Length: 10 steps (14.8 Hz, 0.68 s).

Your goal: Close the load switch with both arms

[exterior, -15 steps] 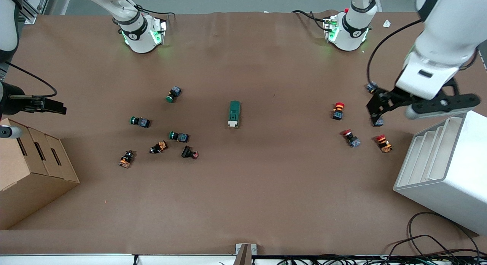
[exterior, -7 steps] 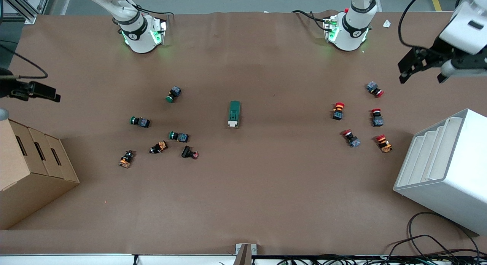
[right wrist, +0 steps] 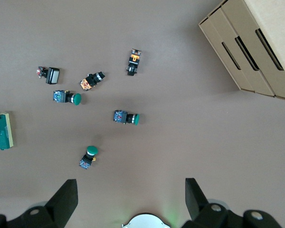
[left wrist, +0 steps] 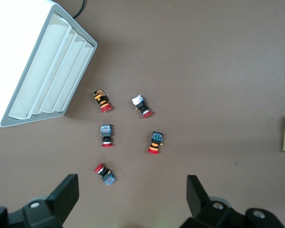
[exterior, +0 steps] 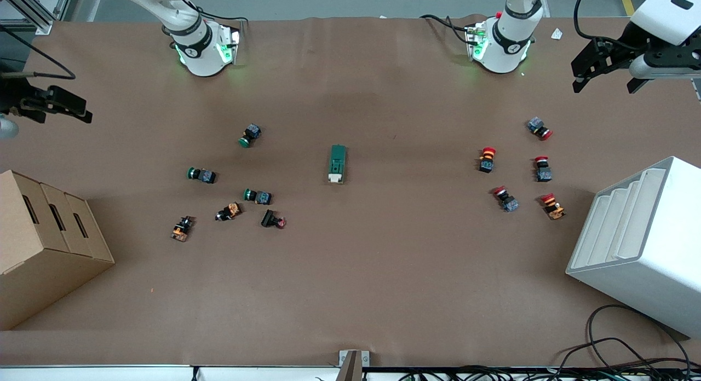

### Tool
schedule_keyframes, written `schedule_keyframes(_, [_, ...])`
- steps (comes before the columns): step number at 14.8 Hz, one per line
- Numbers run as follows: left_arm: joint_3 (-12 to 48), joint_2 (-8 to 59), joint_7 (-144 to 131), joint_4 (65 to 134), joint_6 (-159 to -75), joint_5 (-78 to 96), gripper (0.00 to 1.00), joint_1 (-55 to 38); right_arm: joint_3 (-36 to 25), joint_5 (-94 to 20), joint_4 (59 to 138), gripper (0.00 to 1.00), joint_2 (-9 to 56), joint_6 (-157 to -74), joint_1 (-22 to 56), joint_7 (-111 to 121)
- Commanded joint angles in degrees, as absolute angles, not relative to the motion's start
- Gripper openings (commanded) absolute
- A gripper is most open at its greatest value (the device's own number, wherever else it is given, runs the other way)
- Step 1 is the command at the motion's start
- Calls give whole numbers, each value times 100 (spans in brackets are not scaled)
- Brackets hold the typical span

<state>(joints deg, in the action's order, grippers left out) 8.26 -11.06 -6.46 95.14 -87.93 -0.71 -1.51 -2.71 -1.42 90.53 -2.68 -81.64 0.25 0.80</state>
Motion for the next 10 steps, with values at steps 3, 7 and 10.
schedule_keyframes(3, [580, -818, -211, 9150, -8771, 149, 100, -237, -264, -18, 9431, 100, -712, -8332, 17, 141])
schedule_keyframes(7, [554, -677, -193, 9070, -8780, 306, 100, -159, -264, 9, 9431, 100, -703, -8394, 9, 132])
schedule_keyframes(10, [554, -572, -280, 8922, -8780, 369, 100, -158, -264, 9, 9431, 100, -703, -8394, 9, 132])
